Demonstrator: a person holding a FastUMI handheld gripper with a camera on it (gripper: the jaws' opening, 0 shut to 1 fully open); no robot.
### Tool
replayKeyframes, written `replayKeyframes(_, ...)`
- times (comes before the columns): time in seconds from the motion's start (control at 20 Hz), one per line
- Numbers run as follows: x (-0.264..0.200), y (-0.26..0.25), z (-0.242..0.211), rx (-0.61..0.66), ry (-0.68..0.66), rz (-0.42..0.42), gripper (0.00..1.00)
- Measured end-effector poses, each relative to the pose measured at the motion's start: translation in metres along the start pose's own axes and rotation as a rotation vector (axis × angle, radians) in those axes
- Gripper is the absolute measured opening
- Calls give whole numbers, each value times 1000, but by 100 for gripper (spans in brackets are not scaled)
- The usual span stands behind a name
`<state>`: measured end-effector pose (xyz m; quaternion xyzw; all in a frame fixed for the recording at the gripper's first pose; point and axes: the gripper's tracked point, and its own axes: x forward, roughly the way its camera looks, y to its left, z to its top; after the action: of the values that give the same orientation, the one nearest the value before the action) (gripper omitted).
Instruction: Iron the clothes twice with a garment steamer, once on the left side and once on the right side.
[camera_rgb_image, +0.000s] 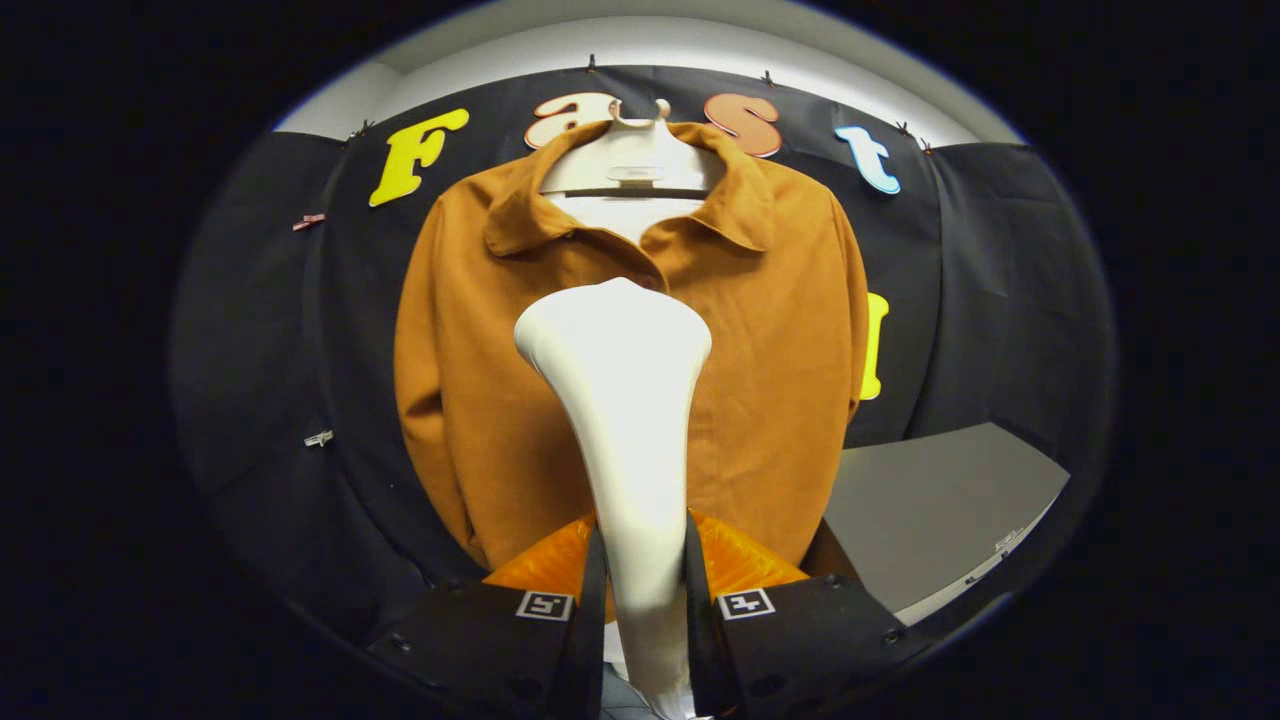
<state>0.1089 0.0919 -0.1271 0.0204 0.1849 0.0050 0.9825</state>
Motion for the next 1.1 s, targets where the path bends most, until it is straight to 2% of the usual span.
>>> replayKeyframes(0.2, 16, 34, 3, -9, 2, 43, 38)
replayKeyframes(0.65, 49, 49, -20, -10, 74, -11, 38)
replayKeyframes(1.1, 67, 57, -65, -9, 180, -26, 38)
